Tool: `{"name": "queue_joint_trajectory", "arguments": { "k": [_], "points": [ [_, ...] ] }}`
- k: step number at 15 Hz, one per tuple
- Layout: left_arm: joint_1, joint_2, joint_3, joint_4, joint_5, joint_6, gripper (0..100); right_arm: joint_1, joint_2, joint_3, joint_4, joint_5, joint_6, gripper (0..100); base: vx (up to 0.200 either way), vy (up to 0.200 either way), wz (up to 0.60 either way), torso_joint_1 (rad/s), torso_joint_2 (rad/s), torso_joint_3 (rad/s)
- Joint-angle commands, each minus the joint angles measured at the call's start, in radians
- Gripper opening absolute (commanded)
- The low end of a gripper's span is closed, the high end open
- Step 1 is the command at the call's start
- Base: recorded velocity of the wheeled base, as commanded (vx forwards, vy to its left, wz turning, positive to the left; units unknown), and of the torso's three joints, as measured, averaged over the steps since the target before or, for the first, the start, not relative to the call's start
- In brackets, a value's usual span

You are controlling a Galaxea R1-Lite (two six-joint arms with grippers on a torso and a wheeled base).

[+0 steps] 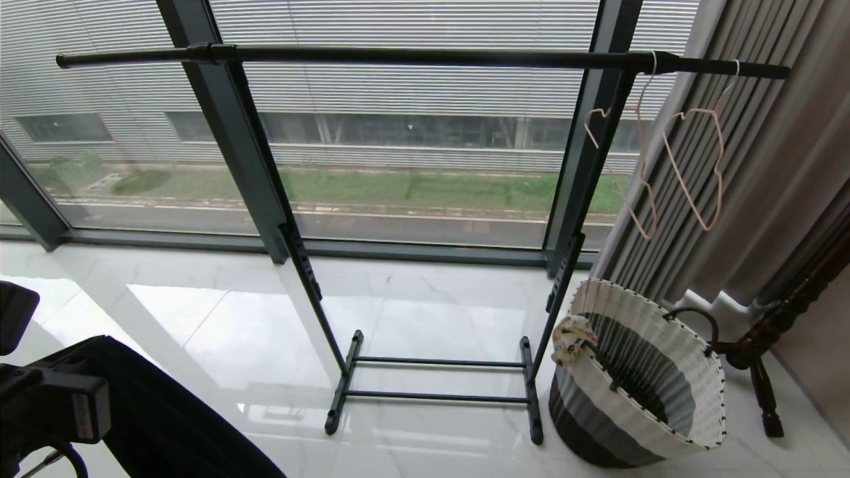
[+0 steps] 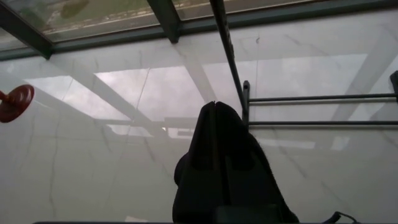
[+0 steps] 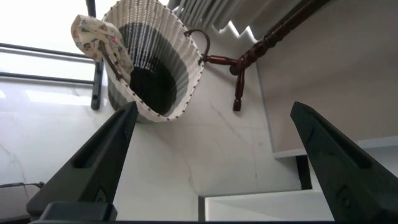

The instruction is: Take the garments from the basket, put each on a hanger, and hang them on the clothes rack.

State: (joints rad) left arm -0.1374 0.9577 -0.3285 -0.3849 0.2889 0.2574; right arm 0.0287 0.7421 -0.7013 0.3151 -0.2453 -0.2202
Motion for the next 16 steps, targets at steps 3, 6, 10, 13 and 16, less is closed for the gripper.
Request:
{"name": "queue_joint_trajectory", "arguments": {
  "k": [3, 6, 10, 13, 16],
  "points": [
    [-0.001, 0.000, 0.000, 0.000, -0.001, 0.000, 0, 0.000, 0.000, 0.000, -0.011, 0.024, -0.001, 100, 0.200, 0.000, 0.00, 0.113, -0.26, -0.133],
    [-0.001, -0.002, -0.004, 0.000, -0.001, 0.002, 0, 0.000, 0.003, 0.002, -0.048, 0.027, 0.024, 100, 0.200, 0.000, 0.00, 0.030, -0.04, -0.027],
    [-0.002, -0.002, -0.021, 0.000, -0.002, 0.002, 0, 0.000, 0.019, 0.002, -0.079, 0.047, 0.067, 100, 0.200, 0.000, 0.00, 0.007, 0.00, -0.002],
    [-0.004, -0.004, -0.020, 0.000, -0.005, 0.017, 0, -0.001, 0.043, 0.002, -0.128, 0.047, 0.076, 100, 0.200, 0.000, 0.00, 0.007, 0.00, 0.002],
    [-0.007, -0.004, -0.020, 0.000, -0.007, 0.039, 0, 0.000, 0.056, 0.000, -0.143, 0.049, 0.076, 100, 0.200, 0.000, 0.00, 0.002, 0.00, 0.002]
  ]
}}
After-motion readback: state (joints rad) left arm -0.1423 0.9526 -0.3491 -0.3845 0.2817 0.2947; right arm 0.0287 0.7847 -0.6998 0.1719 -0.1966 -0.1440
